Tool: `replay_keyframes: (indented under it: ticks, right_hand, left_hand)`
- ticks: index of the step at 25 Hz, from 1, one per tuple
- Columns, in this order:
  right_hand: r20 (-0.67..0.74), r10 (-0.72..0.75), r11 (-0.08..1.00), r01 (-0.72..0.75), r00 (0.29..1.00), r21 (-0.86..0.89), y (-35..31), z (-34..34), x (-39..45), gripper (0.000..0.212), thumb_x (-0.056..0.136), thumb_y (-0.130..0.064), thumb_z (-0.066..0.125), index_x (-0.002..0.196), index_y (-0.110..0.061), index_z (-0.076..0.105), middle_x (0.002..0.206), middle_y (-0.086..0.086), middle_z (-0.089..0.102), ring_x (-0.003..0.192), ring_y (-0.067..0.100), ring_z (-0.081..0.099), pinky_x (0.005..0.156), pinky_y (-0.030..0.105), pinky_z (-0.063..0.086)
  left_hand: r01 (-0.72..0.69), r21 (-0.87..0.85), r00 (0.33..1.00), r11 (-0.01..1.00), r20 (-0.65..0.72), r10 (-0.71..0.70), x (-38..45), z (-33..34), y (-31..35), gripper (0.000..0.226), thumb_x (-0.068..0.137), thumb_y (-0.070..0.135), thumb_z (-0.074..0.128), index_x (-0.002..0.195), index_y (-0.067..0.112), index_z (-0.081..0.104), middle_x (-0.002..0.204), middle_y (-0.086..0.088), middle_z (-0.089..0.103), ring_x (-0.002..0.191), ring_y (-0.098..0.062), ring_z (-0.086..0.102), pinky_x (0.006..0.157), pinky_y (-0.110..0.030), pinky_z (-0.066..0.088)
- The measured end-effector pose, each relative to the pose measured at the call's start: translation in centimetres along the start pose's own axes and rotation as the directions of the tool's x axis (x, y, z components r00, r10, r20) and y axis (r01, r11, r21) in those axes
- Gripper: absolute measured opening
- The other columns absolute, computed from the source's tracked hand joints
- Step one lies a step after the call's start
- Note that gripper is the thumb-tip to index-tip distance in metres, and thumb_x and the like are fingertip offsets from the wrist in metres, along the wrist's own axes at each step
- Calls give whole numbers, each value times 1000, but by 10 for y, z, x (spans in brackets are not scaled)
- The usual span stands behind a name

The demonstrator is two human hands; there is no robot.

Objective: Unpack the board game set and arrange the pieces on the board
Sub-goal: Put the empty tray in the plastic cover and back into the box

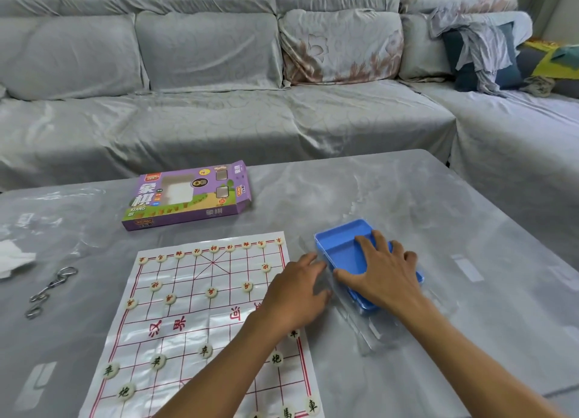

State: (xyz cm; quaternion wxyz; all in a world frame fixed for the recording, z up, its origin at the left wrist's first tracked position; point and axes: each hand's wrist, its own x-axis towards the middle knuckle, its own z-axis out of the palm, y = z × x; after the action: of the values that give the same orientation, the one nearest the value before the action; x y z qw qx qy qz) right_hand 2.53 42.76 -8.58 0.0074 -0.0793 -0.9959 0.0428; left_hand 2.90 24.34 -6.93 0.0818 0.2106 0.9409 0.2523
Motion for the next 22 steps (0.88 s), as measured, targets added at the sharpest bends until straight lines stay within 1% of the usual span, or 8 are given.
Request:
replay_keyframes:
  ticks: [3, 5, 7, 9, 11, 12, 17, 22]
  right_hand:
    - [31, -45, 999, 45, 998, -8, 5, 13, -2, 89, 79, -79, 3, 152, -29, 11, 161, 2, 6, 146, 29, 7, 115, 51, 7]
    - [141, -50, 998, 53, 989, -22, 5, 16, 0, 81, 86, -75, 4, 154, -30, -5, 162, 0, -9, 148, 25, -10, 116, 53, -6]
    - [170, -36, 999, 38, 985, -11, 4, 11, 0, 78, 88, -73, 6, 153, -32, -8, 162, -1, -13, 148, 24, -13, 116, 52, -9]
    - [89, -40, 999, 39, 995, 23, -5, 3, -4, 82, 87, -73, 6, 154, -26, 12, 163, 3, 2, 149, 28, -1, 118, 53, 1]
    - [-89, -127, 991, 130, 988, 24, -32, -7, -13, 81, 85, -67, 11, 141, -19, 45, 156, 9, 28, 145, 33, 21, 116, 54, 17]
    - [-150, -201, 977, 209, 968, 37, -49, -13, -17, 75, 85, -64, 18, 136, -19, 51, 153, 8, 34, 143, 33, 25, 115, 52, 21]
    - [-82, -487, 849, 494, 869, 187, -175, -33, -37, 50, 94, -51, 47, 140, -33, 40, 160, -8, 16, 146, 16, 16, 118, 35, 14]
    - [-28, -577, 770, 555, 816, 315, -263, -19, -56, 39, 94, -48, 51, 132, -39, 45, 157, -12, 22, 145, 11, 19, 118, 32, 12]
  left_hand:
    - [4, 32, 1000, 999, 12, -4, 1, 6, -3, 59, 94, 40, 54, 147, 30, 32, 158, 9, 22, 140, -19, 31, 110, -37, 34]
    - [28, 80, 999, 996, 33, -31, 0, 8, -4, 61, 94, 40, 54, 149, 31, 28, 159, 9, 18, 142, -19, 29, 111, -37, 33]
    - [46, 76, 997, 996, 51, -50, -3, 5, 2, 60, 94, 39, 54, 148, 29, 30, 158, 9, 22, 140, -18, 31, 110, -35, 34]
    - [24, -6, 1000, 1000, -2, -24, -7, -4, 2, 55, 93, 36, 55, 144, 25, 38, 150, 6, 37, 134, -18, 38, 106, -34, 37]
    - [13, -73, 988, 997, -151, -24, -16, -20, -14, 45, 91, 30, 56, 135, 20, 50, 140, 4, 49, 127, -18, 44, 105, -34, 40]
    - [16, -70, 972, 997, -234, -33, -22, -29, -26, 41, 91, 27, 56, 131, 19, 54, 137, 3, 52, 125, -17, 45, 105, -35, 40]
    - [175, -10, 857, 985, -491, -157, -95, -95, -136, 31, 91, 21, 57, 121, 21, 63, 124, 5, 62, 114, -15, 54, 99, -31, 46]
    - [591, -152, 597, 792, -577, -556, -163, -141, -260, 40, 87, 17, 55, 127, 23, 58, 129, 0, 57, 116, -24, 50, 95, -35, 44]
